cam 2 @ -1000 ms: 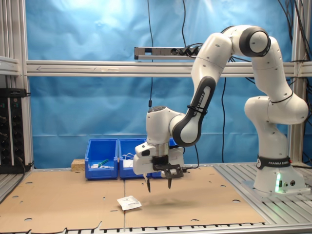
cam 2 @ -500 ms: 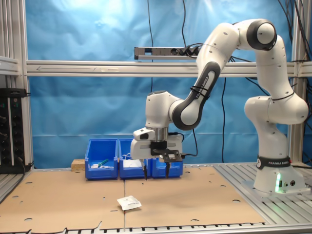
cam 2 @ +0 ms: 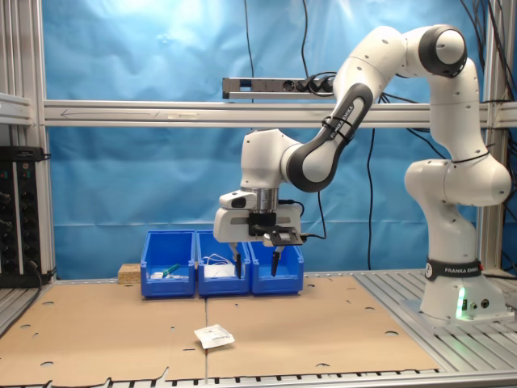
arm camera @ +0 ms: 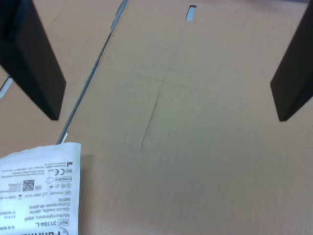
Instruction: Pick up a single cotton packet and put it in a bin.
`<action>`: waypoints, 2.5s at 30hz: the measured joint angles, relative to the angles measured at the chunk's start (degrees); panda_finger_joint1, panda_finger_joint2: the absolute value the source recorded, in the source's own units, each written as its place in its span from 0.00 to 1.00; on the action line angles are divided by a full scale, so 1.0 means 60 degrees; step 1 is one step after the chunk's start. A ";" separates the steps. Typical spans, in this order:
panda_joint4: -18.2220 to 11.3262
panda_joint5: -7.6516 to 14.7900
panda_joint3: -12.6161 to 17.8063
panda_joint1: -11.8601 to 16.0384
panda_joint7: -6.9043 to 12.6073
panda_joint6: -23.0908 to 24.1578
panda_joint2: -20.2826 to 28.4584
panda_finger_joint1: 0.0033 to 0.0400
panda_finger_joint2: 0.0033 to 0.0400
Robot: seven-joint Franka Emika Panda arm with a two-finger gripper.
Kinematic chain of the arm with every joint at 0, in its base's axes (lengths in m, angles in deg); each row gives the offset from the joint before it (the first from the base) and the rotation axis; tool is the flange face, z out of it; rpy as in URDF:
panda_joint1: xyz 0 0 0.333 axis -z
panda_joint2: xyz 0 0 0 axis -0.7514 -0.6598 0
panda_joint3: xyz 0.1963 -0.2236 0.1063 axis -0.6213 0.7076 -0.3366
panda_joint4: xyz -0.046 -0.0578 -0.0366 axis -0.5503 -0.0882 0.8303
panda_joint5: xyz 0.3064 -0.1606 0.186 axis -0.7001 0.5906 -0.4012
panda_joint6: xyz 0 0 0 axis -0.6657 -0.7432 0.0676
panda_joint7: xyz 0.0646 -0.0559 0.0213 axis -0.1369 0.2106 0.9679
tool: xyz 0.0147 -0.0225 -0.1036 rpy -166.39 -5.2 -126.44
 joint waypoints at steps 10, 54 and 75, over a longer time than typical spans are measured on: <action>0.0559 0.0247 0.0000 -0.0041 0.0000 -0.0850 0.0323 1.00 1.00; 0.2858 0.0383 -0.0087 -0.0449 0.0000 -0.1878 -0.1015 1.00 1.00; 0.3129 0.0346 -0.0258 -0.0453 0.0000 -0.1464 -0.2254 1.00 1.00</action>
